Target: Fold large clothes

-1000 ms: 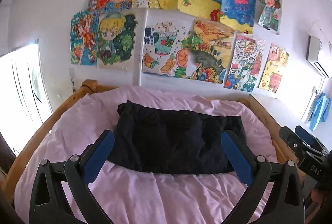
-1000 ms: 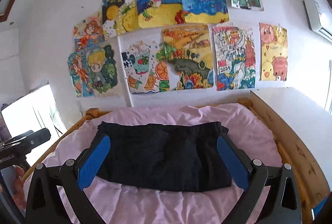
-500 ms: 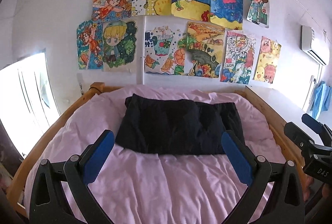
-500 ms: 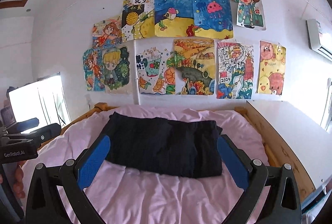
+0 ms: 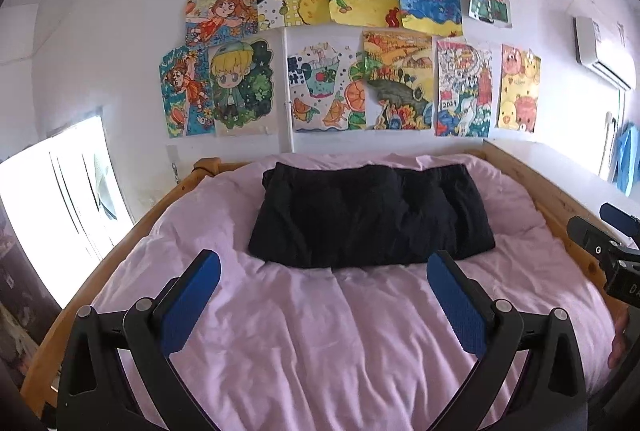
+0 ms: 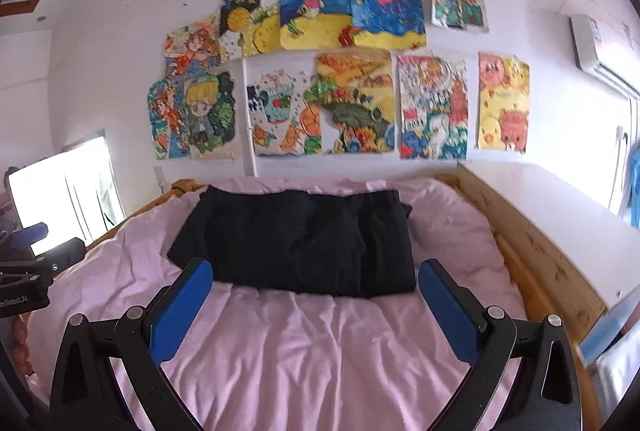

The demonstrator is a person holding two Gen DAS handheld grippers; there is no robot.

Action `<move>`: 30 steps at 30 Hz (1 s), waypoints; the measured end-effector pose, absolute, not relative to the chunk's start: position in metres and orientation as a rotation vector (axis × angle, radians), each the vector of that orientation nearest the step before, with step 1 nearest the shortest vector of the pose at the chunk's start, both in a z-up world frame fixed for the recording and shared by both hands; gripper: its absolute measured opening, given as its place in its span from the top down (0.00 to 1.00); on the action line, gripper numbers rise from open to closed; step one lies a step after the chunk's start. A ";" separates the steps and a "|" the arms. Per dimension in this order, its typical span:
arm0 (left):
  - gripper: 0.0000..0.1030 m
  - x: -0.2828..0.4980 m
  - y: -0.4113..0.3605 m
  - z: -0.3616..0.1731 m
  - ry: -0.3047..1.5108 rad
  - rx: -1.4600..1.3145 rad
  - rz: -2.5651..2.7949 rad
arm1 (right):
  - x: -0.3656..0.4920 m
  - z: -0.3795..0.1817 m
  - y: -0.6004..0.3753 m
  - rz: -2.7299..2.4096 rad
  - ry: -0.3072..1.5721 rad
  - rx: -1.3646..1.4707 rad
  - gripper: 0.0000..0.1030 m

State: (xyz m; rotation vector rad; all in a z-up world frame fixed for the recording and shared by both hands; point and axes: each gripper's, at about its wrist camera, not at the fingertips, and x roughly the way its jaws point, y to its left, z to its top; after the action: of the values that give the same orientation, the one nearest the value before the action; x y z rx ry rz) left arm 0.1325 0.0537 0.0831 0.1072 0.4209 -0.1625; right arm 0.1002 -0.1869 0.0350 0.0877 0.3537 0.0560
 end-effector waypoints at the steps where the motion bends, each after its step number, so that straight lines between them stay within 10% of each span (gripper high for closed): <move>1: 0.01 0.134 0.053 0.077 0.422 0.112 -0.165 | 0.102 0.029 -0.188 0.052 0.365 0.097 0.00; 30: 0.01 0.184 0.069 0.003 0.506 0.046 -0.137 | 0.147 -0.033 -0.184 0.045 0.430 0.055 0.00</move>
State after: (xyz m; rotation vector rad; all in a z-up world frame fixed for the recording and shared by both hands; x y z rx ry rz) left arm 0.1836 0.0695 0.0035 0.0461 0.5059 -0.1373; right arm 0.1472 -0.1837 -0.0326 0.0554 0.4296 0.0446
